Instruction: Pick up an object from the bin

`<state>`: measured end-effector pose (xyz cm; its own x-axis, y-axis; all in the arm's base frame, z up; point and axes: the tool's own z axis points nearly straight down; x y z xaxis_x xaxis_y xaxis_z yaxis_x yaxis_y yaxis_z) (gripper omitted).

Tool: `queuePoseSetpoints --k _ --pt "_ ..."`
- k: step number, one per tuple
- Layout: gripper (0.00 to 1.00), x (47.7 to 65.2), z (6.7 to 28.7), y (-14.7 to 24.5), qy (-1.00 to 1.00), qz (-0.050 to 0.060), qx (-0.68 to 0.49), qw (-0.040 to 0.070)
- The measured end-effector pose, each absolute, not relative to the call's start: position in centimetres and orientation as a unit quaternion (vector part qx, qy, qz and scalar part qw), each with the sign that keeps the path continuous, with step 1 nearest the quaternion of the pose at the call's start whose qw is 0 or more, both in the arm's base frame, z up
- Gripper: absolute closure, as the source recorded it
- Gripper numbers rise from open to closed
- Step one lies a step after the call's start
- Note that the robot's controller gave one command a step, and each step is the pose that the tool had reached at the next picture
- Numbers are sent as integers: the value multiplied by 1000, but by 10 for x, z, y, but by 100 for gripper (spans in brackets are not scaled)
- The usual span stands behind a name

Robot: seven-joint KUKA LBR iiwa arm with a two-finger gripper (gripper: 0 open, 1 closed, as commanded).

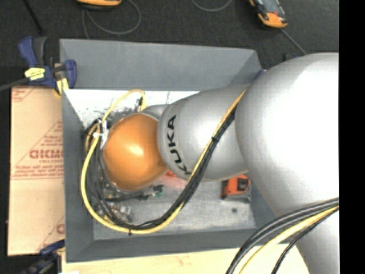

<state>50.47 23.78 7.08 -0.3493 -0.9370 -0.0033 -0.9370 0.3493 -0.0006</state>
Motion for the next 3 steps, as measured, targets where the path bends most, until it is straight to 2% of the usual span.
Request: queuePoseSetpoints --k 2,3 --pt "100 503 81 237 822 1 -569 -2" --pt "100 503 104 237 822 1 -569 -2"
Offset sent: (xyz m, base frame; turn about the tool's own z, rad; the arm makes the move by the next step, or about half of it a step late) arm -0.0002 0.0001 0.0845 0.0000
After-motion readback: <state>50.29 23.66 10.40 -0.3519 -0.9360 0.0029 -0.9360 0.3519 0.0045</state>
